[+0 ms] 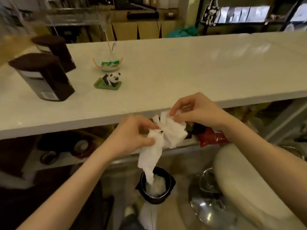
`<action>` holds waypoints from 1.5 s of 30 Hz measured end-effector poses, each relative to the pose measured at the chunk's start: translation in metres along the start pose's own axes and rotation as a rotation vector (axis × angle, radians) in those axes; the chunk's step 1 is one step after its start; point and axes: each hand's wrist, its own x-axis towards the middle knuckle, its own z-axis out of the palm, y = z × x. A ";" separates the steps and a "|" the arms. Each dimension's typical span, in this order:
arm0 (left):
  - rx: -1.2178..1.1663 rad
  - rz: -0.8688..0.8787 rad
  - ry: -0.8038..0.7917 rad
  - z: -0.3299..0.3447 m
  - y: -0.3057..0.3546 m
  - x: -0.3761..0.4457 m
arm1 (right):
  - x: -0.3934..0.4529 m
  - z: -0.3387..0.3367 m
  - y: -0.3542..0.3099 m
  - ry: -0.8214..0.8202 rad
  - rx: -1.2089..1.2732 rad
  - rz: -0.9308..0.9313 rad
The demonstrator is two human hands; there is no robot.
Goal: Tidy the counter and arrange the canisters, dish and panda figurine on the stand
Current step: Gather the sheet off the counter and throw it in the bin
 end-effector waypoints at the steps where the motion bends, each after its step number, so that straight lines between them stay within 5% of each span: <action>1: 0.022 -0.016 -0.019 0.013 -0.007 0.001 | -0.007 0.004 0.013 -0.015 -0.006 0.036; 6: 0.059 -0.155 -0.083 0.081 -0.064 0.017 | -0.022 0.036 0.096 -0.012 -0.049 0.210; 14: 0.154 -0.456 -0.120 0.218 -0.206 0.036 | -0.035 0.138 0.271 0.230 0.022 0.572; 25: 0.339 -0.507 -0.116 0.375 -0.406 0.071 | -0.025 0.304 0.498 0.265 0.095 0.879; 30: 0.228 -0.531 -0.180 0.438 -0.476 0.088 | 0.002 0.361 0.577 0.234 0.253 0.948; 38: 0.241 -0.574 -0.545 0.486 -0.517 0.105 | 0.023 0.399 0.624 0.008 0.325 0.922; 45: 0.107 -0.584 -0.510 0.436 -0.471 0.100 | 0.019 0.347 0.563 0.024 0.197 0.877</action>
